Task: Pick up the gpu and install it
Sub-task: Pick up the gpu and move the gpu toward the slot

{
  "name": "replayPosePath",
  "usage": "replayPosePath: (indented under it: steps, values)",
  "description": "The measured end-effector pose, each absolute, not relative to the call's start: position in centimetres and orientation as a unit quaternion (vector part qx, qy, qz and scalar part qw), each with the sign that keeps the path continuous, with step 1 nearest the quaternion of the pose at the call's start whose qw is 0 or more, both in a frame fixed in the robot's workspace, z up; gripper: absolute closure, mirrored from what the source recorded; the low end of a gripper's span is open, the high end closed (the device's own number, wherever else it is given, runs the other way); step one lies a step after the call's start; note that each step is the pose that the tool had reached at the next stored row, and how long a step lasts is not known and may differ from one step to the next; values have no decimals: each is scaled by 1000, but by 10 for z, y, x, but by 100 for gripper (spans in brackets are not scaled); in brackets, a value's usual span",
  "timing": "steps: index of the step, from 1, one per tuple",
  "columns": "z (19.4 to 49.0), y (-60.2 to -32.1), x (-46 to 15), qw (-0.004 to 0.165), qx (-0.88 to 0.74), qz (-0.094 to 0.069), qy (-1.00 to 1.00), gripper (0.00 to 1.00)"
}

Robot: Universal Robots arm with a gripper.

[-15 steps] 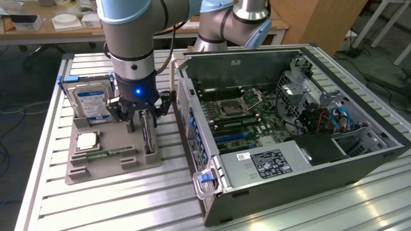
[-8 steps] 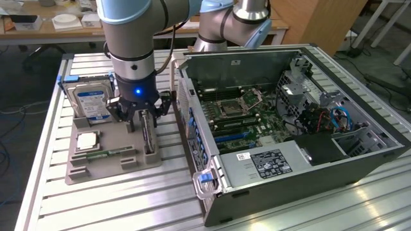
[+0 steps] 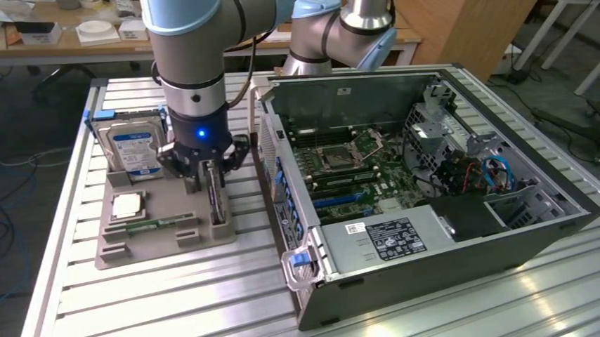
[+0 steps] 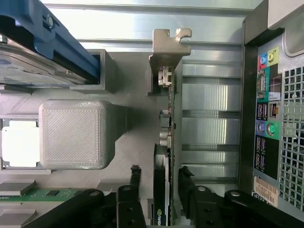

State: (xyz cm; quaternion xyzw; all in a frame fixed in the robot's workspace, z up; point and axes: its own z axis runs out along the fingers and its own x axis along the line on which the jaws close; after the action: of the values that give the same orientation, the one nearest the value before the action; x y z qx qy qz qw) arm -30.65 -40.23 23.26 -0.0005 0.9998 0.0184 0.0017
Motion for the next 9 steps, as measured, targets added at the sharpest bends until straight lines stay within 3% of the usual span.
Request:
replayPosePath:
  steps: [3, 5, 9]
  values:
    - [233, -402, -307, 2, -1, 18, 1000, 67]
    - [233, -402, -307, 2, -1, 18, 1000, 73]
    - [233, -402, -307, 2, -1, 18, 1000, 74]
